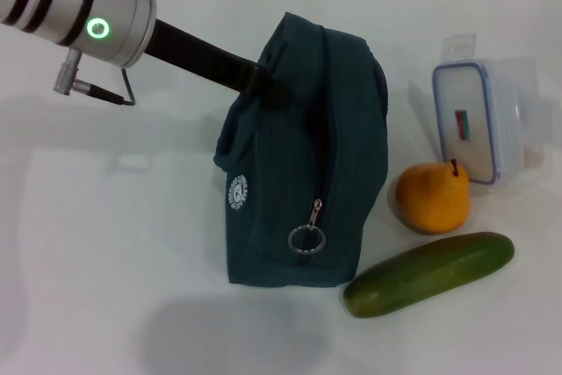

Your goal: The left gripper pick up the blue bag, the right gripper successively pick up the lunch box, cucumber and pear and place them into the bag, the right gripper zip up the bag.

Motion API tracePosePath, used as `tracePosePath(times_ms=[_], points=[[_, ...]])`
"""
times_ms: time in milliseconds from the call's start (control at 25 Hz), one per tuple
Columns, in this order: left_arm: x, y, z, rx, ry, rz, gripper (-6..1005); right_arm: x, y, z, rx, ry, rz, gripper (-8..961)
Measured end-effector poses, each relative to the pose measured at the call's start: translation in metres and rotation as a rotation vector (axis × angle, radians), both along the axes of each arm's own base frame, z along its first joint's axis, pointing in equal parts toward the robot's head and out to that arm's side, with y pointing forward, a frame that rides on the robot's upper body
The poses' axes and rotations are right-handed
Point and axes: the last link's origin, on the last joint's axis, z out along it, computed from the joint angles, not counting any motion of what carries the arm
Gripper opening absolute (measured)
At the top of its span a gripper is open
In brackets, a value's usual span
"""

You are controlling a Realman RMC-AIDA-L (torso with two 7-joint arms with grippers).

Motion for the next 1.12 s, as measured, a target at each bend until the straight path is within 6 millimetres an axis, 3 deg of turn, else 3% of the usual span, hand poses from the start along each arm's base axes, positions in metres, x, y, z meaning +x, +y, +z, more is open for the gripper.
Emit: tracePosePath(times_ms=[200, 280, 520, 920, 1120], points=[[0.001, 0.000, 0.000, -0.001, 0.003, -0.009, 43, -0.017, 0.027, 0.011, -0.137, -0.176, -0.099, 419], [0.002, 0.001, -0.001, -0.002, 0.004, -0.017, 43, -0.025, 0.044, 0.013, -0.211, -0.275, -0.178, 611], [0.006, 0.004, -0.003, 0.000, 0.007, -0.033, 43, -0.045, 0.070, 0.010, -0.299, -0.423, -0.274, 612], [0.005, 0.005, -0.007, -0.008, 0.004, -0.030, 43, -0.090, 0.093, -0.031, -0.407, -0.606, -0.272, 607], [0.005, 0.005, -0.009, -0.011, 0.001, -0.028, 43, -0.102, 0.099, -0.045, -0.478, -0.682, -0.310, 608]])
